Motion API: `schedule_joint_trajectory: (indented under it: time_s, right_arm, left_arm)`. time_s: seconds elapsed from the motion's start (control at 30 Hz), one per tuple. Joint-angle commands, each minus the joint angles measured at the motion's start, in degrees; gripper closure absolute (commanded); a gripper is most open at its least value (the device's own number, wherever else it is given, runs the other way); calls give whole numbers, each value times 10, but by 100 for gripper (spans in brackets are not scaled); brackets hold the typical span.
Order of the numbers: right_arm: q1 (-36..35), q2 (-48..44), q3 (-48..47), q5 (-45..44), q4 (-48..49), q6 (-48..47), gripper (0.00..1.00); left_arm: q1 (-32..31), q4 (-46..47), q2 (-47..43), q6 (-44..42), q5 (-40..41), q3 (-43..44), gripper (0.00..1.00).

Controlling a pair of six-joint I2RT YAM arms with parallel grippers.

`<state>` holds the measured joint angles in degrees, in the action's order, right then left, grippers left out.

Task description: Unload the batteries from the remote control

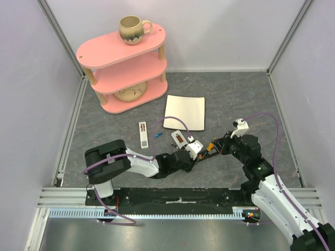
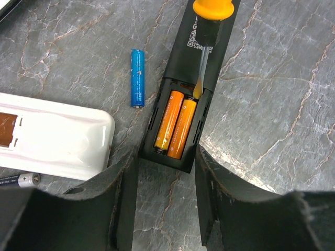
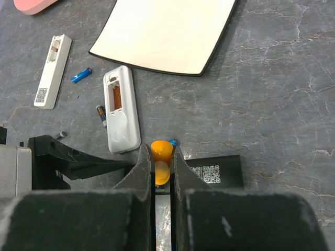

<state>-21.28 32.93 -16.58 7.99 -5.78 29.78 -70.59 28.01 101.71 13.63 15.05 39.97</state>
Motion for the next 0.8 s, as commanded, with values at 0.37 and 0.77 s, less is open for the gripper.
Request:
schedule_joint_trajectory:
  time_s: [0.37, 0.77]
  right_arm:
    - [-5, 24, 18, -17, 21, 3, 100]
    - [-9, 57, 62, 53, 132, 69, 100]
  left_arm:
    - [-3, -134, 50, 45, -25, -28, 98]
    - [-4, -131, 62, 47, -32, -22, 98]
